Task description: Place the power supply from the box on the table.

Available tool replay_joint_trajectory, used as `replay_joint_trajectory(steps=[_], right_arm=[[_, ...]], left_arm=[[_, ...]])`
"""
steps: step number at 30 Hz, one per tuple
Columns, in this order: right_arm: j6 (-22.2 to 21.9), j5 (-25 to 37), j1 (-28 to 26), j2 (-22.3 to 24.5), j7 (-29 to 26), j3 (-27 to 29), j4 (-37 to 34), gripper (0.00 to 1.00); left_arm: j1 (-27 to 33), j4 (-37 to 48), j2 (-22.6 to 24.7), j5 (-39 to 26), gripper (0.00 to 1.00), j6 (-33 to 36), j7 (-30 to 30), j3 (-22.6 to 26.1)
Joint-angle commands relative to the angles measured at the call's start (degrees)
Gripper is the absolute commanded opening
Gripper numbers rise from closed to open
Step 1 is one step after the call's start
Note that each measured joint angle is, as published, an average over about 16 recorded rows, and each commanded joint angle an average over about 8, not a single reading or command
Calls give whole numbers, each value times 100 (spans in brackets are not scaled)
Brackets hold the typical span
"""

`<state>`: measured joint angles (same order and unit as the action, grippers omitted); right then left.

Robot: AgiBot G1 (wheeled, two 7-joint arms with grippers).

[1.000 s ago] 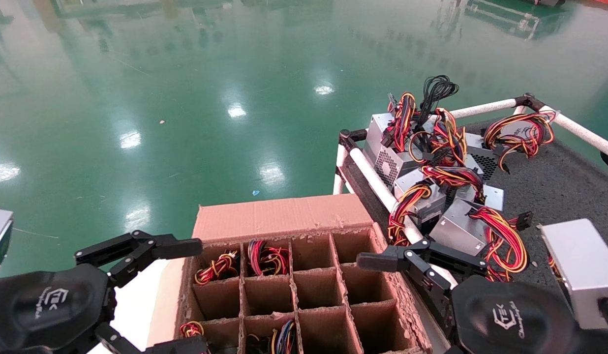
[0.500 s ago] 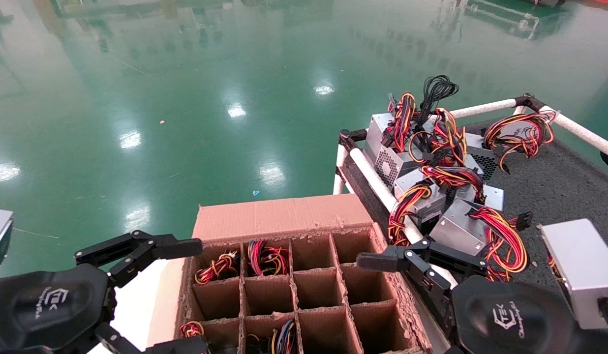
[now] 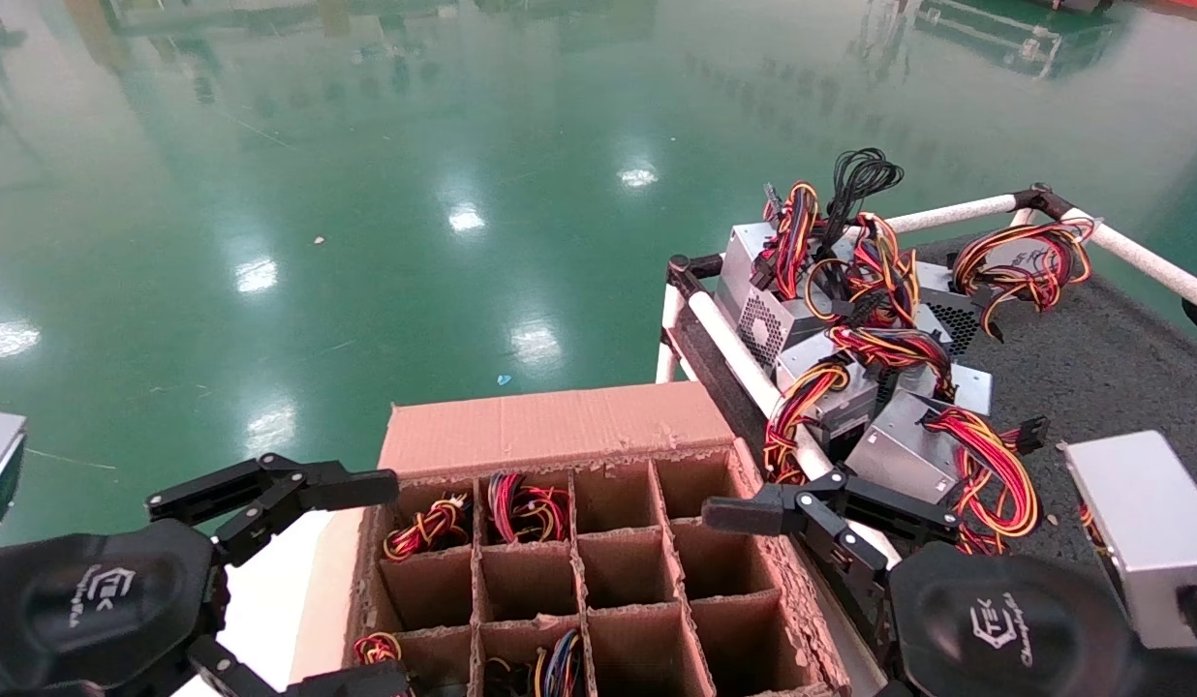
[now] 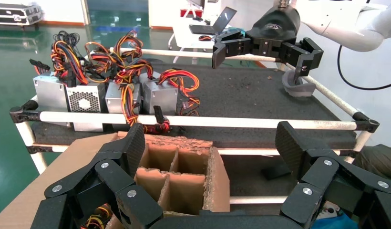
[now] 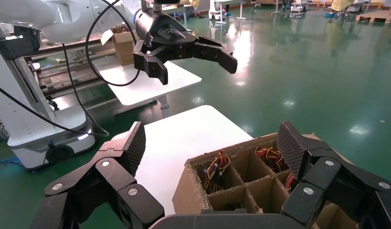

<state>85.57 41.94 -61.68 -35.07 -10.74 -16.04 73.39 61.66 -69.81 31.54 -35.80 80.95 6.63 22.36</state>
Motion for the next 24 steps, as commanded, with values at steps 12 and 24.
replay_joint_trajectory(steps=[12,24], right_arm=[[0,0,0,0,0,0,0,100],[0,0,0,0,0,0,0,100]], left_arm=[[0,0,0,0,100,0,0,0],[0,0,0,0,100,0,0,0]])
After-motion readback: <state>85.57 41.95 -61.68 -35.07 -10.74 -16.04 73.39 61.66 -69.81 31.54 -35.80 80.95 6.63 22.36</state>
